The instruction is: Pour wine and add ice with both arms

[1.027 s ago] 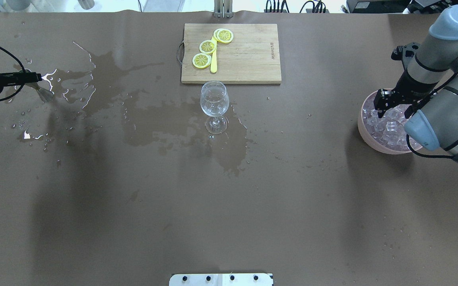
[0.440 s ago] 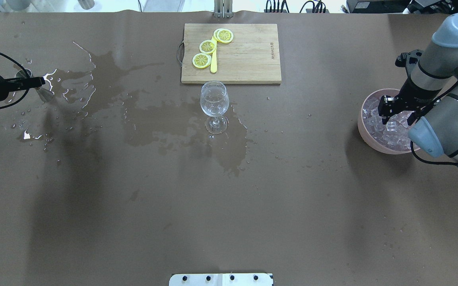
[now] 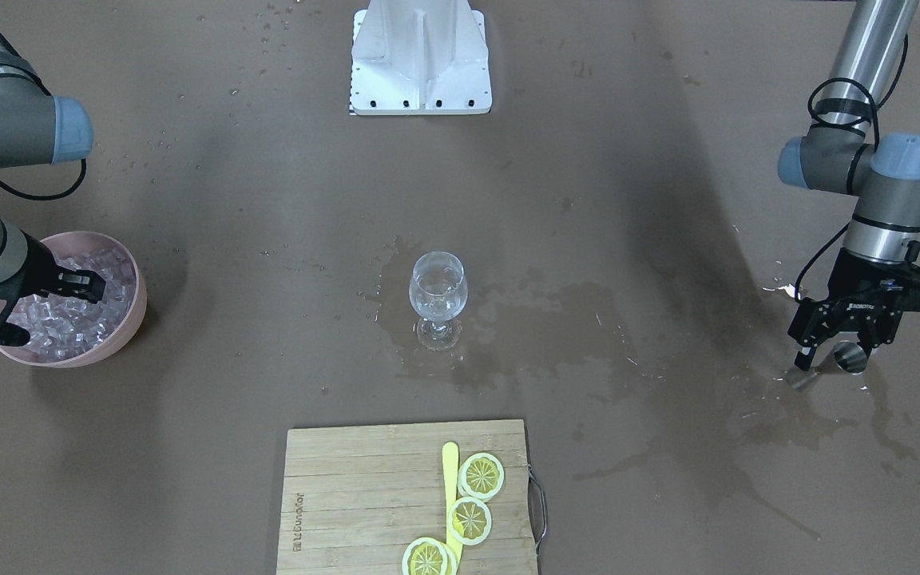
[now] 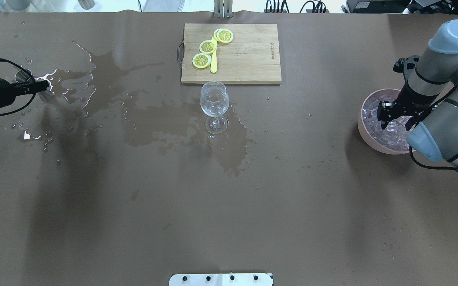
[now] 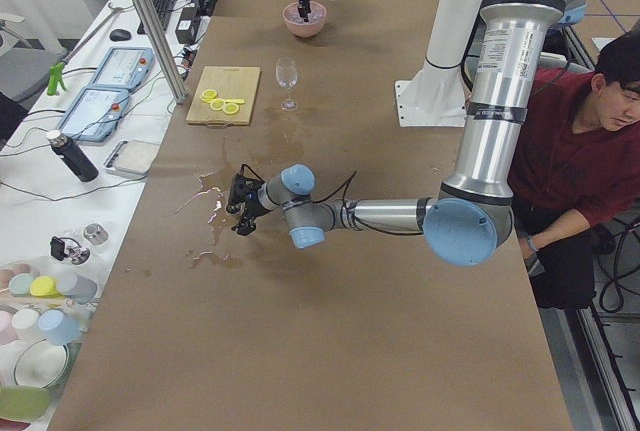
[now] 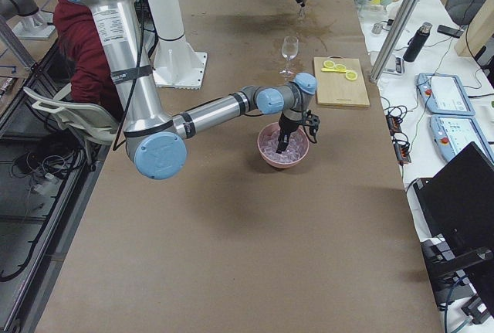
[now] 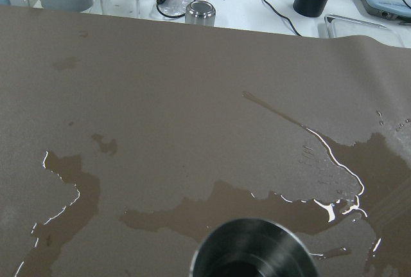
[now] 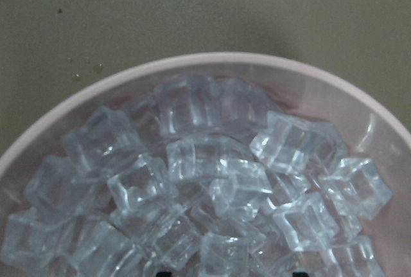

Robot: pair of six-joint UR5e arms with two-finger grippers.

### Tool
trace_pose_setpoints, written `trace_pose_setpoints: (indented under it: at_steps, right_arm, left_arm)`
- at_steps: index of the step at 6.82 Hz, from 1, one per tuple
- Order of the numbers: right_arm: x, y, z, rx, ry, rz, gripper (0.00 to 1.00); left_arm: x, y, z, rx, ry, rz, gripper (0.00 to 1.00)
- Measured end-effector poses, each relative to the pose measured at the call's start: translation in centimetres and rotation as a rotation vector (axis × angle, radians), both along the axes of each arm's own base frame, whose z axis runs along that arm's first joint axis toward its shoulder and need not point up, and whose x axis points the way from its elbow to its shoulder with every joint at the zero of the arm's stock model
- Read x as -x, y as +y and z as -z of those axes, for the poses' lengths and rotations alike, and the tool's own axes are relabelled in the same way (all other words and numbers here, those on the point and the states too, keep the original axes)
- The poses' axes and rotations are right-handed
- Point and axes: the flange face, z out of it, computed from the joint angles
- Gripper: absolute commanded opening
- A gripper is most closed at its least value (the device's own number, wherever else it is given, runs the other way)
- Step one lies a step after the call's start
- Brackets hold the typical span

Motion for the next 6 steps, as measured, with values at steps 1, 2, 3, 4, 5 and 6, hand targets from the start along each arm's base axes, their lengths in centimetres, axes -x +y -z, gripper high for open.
trace_pose_setpoints:
  at_steps: [1,2,3,4,5,6]
  right_arm:
    - [0.0,0.2,-0.4,0.007,0.003,0.001,0.55]
    - [0.1,0.3,-0.7,0.013,0.005,0.003,0.48]
    - [0.3,0.4,-0.8,0.014,0.006,0.007,0.44]
    - [0.5,0.5,-0.6,0.014,0.005,0.008,0.41]
    - [0.6,0.4,-0.4,0.011,0.004,0.006,0.42]
    - [0.6,0.3,-0.3,0.010,0.005,0.005,0.44]
  left_arm:
    - [-0.3,0.1,0.0,-0.003,-0.004,0.002,0.96]
    - [-0.4,0.1,0.0,-0.008,-0.009,0.007,0.96]
    - [-0.4,0.0,0.0,-0.014,-0.017,0.020,0.96]
    - [-0.6,0.0,-0.1,-0.022,-0.028,0.037,0.95]
    - [-1.0,0.2,-0.2,-0.029,-0.040,0.051,0.95]
    - [-1.5,0.4,-0.2,-0.036,-0.049,0.062,0.95]
